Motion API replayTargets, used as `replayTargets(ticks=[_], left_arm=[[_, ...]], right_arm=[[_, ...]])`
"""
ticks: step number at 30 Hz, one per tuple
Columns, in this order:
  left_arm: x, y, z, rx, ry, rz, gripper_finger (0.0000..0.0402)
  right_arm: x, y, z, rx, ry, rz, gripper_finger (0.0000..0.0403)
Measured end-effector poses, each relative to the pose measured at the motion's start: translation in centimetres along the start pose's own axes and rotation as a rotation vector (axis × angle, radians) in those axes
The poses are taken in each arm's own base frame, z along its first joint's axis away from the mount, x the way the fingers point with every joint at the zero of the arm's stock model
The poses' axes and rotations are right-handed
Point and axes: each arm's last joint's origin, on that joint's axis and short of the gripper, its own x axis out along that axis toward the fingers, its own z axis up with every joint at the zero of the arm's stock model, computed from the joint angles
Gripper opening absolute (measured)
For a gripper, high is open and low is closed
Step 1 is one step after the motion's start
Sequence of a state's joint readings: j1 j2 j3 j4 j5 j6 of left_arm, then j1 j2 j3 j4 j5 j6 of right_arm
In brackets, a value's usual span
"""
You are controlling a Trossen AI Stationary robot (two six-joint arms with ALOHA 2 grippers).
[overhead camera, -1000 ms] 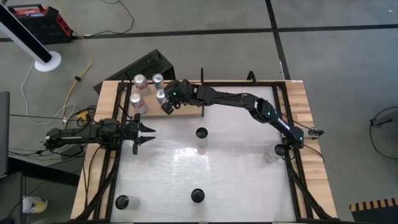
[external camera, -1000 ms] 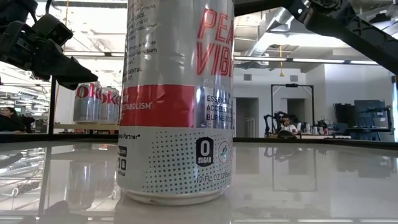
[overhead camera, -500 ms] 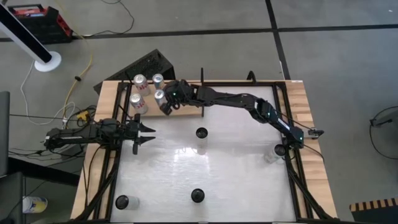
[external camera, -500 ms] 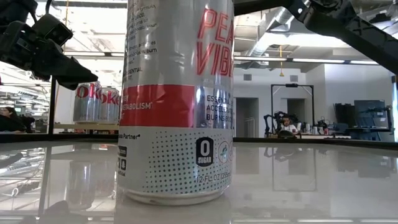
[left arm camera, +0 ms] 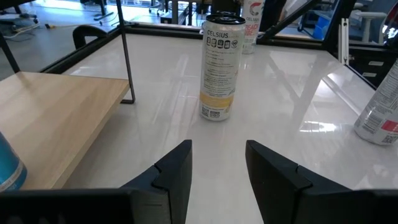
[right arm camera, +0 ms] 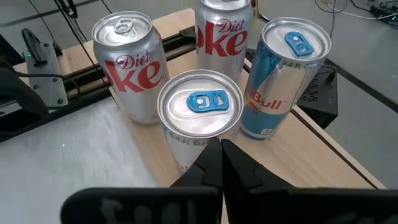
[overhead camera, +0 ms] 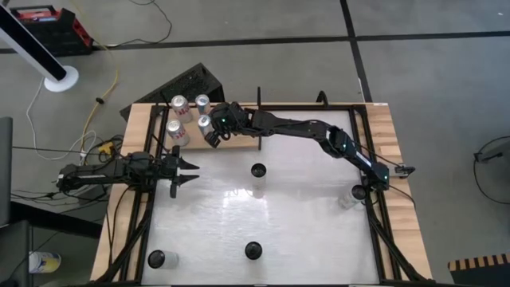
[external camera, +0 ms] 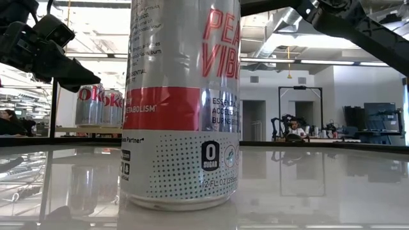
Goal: Place canned beverage on shelf
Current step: Put the blue soda can aligned with the other blue soda can on the shelf, then put the top white and yellow soda can on the shelf
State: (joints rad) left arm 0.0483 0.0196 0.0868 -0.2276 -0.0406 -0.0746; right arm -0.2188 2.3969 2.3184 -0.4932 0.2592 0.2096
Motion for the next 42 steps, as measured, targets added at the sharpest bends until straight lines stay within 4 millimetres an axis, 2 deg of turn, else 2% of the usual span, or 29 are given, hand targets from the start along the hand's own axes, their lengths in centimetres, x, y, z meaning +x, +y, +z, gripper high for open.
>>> replayTargets(ticks=[7,14,19,23,28,32,35,39,42], left_arm=[[0.0,0.0,0.0,0.000,0.000,0.000,0.0135],[0.0,0.0,0.0,0.000,0.000,0.000,0.0135],[0.0,0.0,0.0,0.000,0.000,0.000,0.0135],[0.0,0.0,0.0,0.000,0.000,0.000,0.0135],[0.0,0.0,0.0,0.000,0.000,0.001,0.0135],[0.0,0.0,0.0,0.000,-0.001,0.009,0.0135],[0.0,0.0,0.0,0.000,-0.001,0.009,0.0135],[0.0,0.0,0.0,0.000,-0.001,0.010,0.0135],[0.0,0.0,0.0,0.000,-0.001,0.010,0.0135]], right_arm=[[2.5,0.4,-1.8,-0.001,0.001,0.003,0.0020],[2.5,0.4,-2.0,-0.008,0.012,0.001,0.0020],[1.8,0.3,-1.6,-0.034,0.042,-0.005,0.0020],[-0.7,0.4,-0.5,-0.060,0.096,-0.006,0.0021],[-6.3,1.6,0.8,-0.119,0.199,0.037,0.0023],[-12.8,3.0,2.1,-0.180,0.247,0.121,0.0024],[-17.6,3.9,2.4,-0.228,0.297,0.186,0.0024],[-22.8,5.5,1.1,-0.297,0.403,0.225,0.0024],[-26.4,7.5,-0.7,-0.384,0.451,0.278,0.0024]])
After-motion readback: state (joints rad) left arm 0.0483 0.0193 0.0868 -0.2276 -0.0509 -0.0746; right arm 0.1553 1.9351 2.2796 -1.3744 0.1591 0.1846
